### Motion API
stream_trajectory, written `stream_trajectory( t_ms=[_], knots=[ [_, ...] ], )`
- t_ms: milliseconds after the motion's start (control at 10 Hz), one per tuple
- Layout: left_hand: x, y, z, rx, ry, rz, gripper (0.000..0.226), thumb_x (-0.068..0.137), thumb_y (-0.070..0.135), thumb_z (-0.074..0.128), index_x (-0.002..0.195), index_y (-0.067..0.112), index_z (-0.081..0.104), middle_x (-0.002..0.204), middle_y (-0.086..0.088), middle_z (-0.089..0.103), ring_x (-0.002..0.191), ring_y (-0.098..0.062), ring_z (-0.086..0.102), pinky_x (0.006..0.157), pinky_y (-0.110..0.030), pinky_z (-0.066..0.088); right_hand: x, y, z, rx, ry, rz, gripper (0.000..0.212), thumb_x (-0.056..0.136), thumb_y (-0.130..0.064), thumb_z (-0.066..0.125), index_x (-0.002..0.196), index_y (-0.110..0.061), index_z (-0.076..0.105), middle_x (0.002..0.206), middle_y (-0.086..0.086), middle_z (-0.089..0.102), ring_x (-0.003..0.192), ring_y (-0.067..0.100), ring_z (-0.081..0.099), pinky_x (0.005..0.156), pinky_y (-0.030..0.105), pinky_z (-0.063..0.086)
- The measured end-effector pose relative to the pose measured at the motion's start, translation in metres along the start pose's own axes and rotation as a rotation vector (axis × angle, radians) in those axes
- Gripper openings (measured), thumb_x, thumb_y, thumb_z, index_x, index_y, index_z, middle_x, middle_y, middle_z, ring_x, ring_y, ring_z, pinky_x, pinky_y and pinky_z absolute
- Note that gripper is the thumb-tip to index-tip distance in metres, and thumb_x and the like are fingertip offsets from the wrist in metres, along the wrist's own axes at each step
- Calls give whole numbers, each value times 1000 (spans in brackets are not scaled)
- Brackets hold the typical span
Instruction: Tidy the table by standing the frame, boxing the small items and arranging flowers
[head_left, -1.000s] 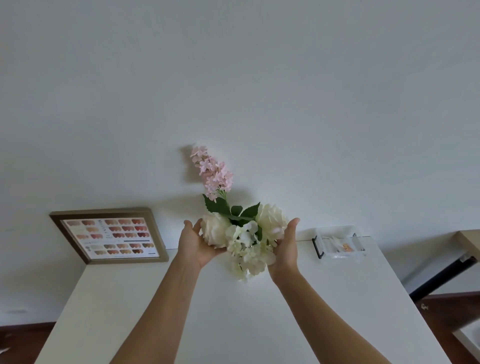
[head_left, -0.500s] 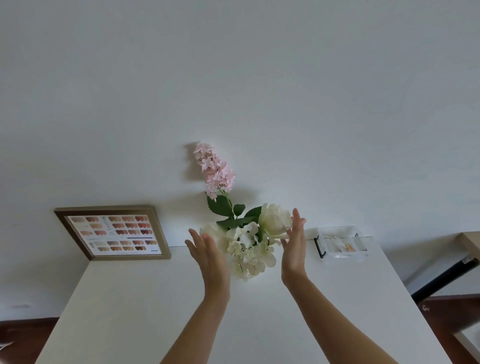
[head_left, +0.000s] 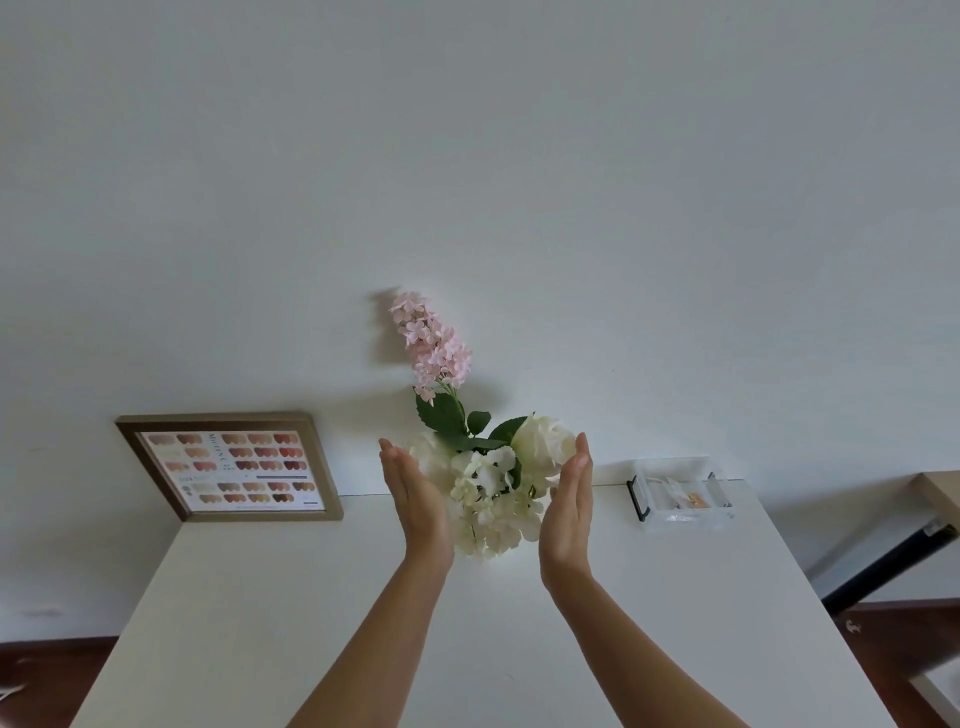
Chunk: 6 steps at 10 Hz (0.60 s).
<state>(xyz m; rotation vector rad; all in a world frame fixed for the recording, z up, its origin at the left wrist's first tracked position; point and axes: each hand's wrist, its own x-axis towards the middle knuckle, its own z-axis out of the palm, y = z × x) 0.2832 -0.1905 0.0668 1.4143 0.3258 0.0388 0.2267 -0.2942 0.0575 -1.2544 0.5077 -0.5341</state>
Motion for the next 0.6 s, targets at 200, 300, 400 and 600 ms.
stream_trajectory(
  t_ms=[200,300,400,600],
  knots=[
    [-1,1,-12,-22,34,-12,53,94,57,15,145,43,15,159,11,13,145,-12,17,116,-37,16,3,-4,-7,-22,24,-3,58,92,-60,25,147,-42,22,157,-17,21,135,-6,23,112,24,19],
    [-5,1,-16,-26,37,-13,53,95,57,16,145,42,16,159,11,12,146,-15,17,117,-40,14,2,-4,-10,-34,36,-1,53,96,-57,25,147,-44,20,157,-18,19,131,-11,23,107,21,18],
    [-11,1,-23,-20,46,6,54,94,57,15,146,40,17,159,10,11,147,-16,13,118,-42,13,-1,-7,-14,-47,49,-7,55,94,-60,25,147,-45,20,157,-18,19,133,-9,22,108,22,19],
    [-29,4,-41,-67,50,43,52,97,51,16,146,35,19,159,10,15,146,-12,14,118,-37,12,-20,-17,-23,-44,86,-47,57,94,-60,23,148,-42,19,158,-18,17,142,-1,19,110,22,16]
  ],
)
